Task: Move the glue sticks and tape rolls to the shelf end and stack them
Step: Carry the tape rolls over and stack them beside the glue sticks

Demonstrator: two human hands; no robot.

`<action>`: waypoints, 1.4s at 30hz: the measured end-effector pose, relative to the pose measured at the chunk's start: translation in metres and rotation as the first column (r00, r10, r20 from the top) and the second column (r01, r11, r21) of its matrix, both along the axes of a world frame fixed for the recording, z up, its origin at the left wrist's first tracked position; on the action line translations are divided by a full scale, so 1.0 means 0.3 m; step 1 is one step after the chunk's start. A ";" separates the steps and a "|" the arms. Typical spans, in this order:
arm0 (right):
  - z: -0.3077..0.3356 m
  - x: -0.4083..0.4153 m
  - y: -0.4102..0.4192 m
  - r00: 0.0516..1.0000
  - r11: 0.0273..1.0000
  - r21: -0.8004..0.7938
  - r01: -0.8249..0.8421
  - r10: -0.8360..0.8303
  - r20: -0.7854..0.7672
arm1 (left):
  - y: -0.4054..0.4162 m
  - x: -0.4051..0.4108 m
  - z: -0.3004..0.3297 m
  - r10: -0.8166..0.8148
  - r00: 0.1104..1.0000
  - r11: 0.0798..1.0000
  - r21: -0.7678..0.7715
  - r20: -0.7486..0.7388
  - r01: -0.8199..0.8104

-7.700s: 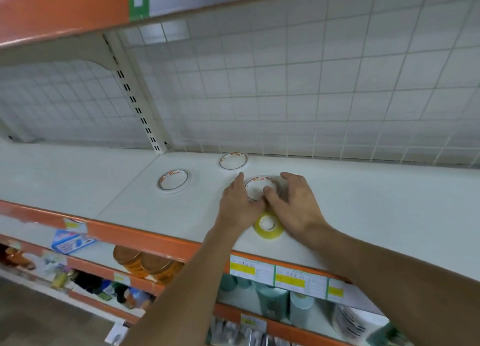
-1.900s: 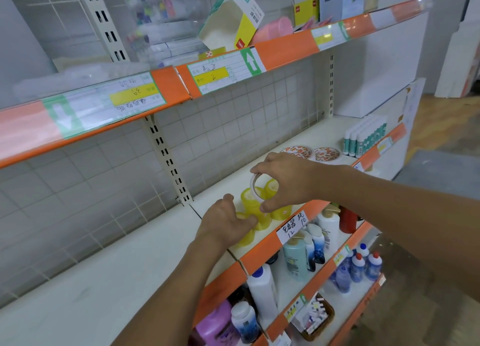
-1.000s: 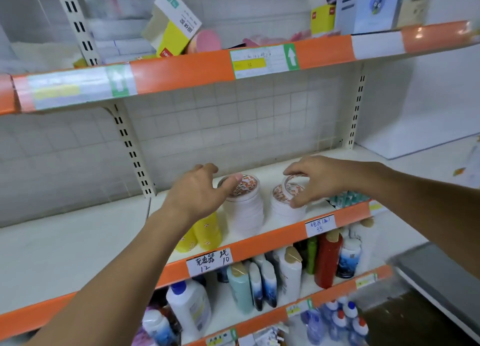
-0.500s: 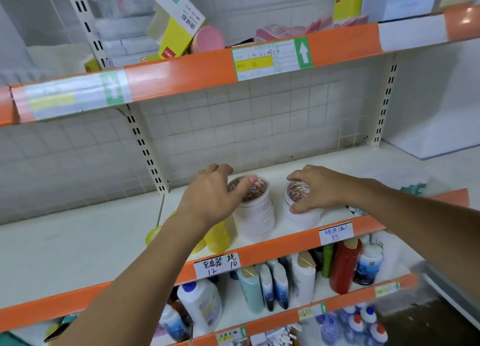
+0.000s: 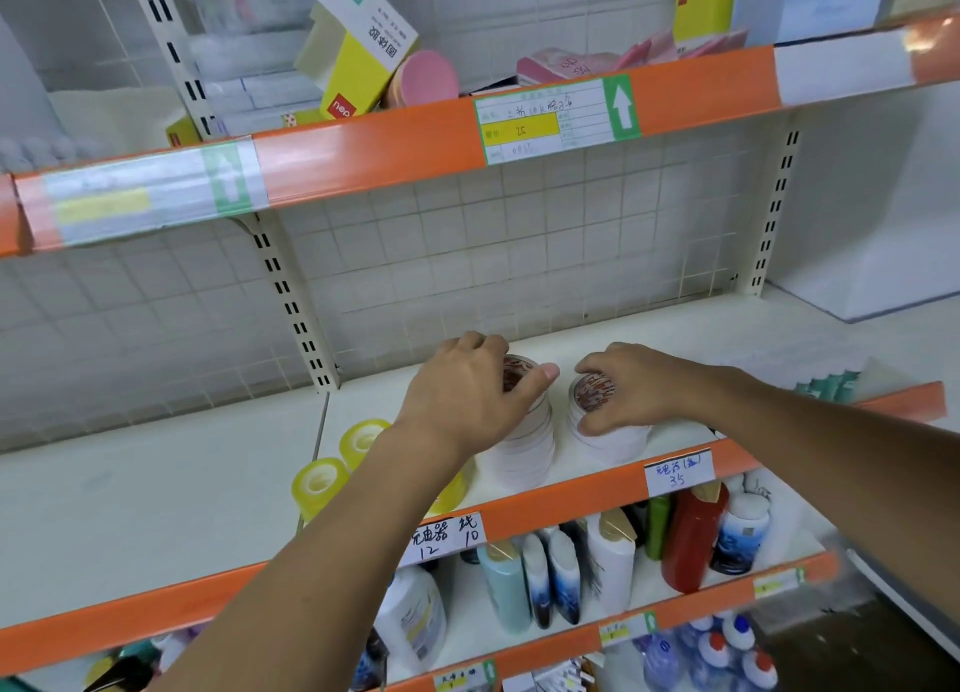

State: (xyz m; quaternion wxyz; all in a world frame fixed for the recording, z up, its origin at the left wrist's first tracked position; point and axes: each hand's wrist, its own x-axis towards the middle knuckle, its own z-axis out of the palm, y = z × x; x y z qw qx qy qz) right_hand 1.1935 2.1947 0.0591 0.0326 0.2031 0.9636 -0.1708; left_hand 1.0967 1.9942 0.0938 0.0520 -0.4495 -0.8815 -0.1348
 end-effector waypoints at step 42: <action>0.008 -0.042 0.026 0.987 0.997 0.001 -0.077 0.076 0.139 | 0.014 -0.007 -0.082 -0.002 1.000 1.000 -0.011 0.012 0.002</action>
